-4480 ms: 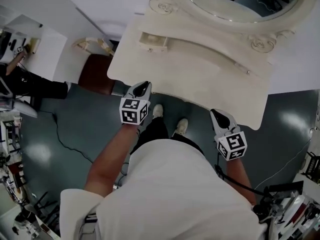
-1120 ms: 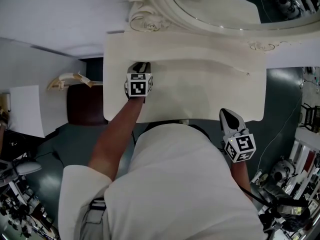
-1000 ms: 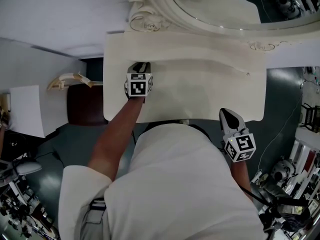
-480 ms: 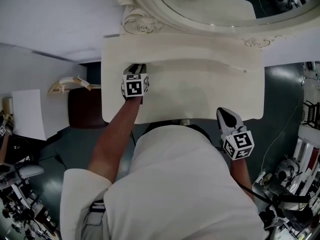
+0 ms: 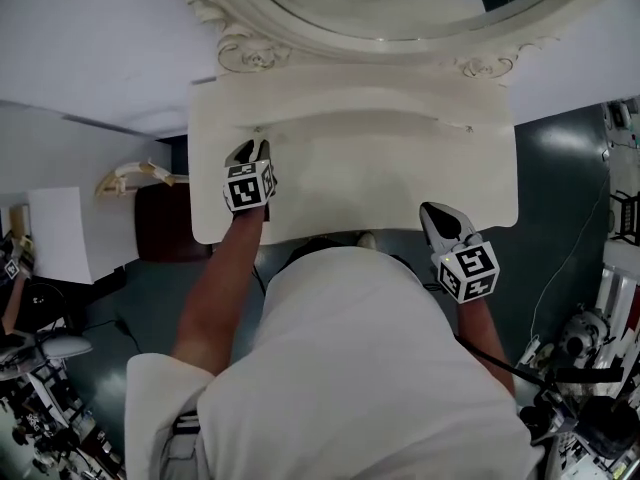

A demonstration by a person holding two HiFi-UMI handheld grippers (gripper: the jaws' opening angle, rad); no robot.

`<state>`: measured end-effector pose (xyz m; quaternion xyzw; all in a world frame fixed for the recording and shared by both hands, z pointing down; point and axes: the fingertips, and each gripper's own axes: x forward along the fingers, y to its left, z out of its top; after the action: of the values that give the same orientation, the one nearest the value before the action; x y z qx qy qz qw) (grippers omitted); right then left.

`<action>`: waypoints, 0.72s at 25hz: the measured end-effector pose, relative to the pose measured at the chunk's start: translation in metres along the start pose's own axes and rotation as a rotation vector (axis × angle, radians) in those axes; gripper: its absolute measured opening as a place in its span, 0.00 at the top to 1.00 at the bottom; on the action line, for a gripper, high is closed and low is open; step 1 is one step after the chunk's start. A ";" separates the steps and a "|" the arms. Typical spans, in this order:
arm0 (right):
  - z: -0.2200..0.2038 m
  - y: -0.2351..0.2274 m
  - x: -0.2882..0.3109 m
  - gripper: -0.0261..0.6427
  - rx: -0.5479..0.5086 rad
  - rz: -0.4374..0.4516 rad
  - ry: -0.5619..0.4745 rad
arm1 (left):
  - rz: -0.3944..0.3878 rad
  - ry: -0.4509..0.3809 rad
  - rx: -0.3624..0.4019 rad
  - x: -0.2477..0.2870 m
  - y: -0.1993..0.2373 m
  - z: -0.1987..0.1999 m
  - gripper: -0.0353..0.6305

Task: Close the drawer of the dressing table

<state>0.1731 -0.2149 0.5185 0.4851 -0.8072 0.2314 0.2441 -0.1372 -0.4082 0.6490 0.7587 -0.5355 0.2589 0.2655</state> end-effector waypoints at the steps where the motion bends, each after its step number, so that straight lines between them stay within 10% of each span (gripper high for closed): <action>1: -0.001 -0.003 -0.002 0.96 -0.003 0.007 -0.002 | -0.001 -0.003 -0.003 -0.006 -0.005 -0.001 0.78; 18: -0.041 -0.034 -0.034 0.96 -0.039 0.151 0.026 | -0.253 0.068 0.081 -0.113 -0.196 -0.041 0.94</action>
<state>0.2247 -0.1813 0.5336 0.4150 -0.8426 0.2394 0.2458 0.0119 -0.2484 0.5774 0.8212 -0.4153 0.2701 0.2832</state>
